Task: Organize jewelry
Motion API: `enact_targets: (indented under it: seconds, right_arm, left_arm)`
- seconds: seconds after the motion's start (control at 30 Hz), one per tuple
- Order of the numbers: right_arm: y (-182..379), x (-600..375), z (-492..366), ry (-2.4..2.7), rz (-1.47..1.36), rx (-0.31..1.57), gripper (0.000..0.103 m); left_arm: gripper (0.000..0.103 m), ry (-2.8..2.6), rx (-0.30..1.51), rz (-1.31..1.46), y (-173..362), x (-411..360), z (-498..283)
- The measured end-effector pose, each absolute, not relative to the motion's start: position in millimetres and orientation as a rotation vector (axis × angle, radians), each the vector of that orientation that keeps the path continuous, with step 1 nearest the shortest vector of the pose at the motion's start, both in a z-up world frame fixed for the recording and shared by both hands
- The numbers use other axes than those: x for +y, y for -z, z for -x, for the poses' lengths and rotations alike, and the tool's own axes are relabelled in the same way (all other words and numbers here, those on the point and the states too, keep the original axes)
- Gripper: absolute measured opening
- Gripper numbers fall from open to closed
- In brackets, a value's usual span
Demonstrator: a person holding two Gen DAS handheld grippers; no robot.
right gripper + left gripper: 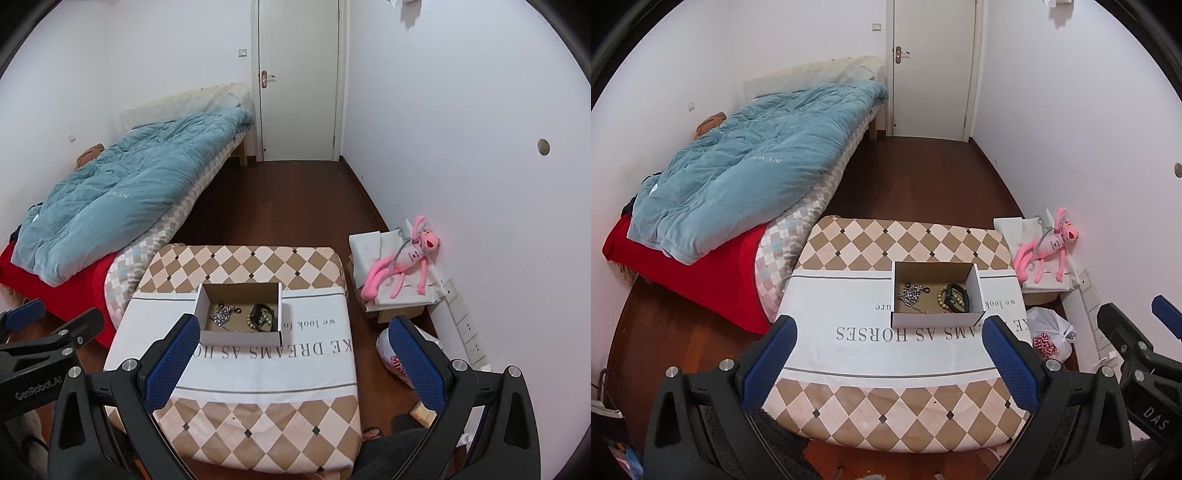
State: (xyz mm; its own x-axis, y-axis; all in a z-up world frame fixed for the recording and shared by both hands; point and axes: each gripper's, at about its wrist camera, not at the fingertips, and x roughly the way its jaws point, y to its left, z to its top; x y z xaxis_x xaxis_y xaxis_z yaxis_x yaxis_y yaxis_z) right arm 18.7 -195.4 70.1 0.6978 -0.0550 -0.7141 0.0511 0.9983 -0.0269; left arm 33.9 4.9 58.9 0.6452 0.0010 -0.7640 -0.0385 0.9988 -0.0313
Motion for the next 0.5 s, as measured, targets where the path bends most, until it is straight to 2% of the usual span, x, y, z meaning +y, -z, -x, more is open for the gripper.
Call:
enact_targets:
  seconds: [0.5]
  right_arm:
    - [-52, -201, -67, 0.100, 0.017, 0.855, 0.103]
  left_arm:
    - [0.102, -0.050, 0.963, 0.049, -32, 1, -85]
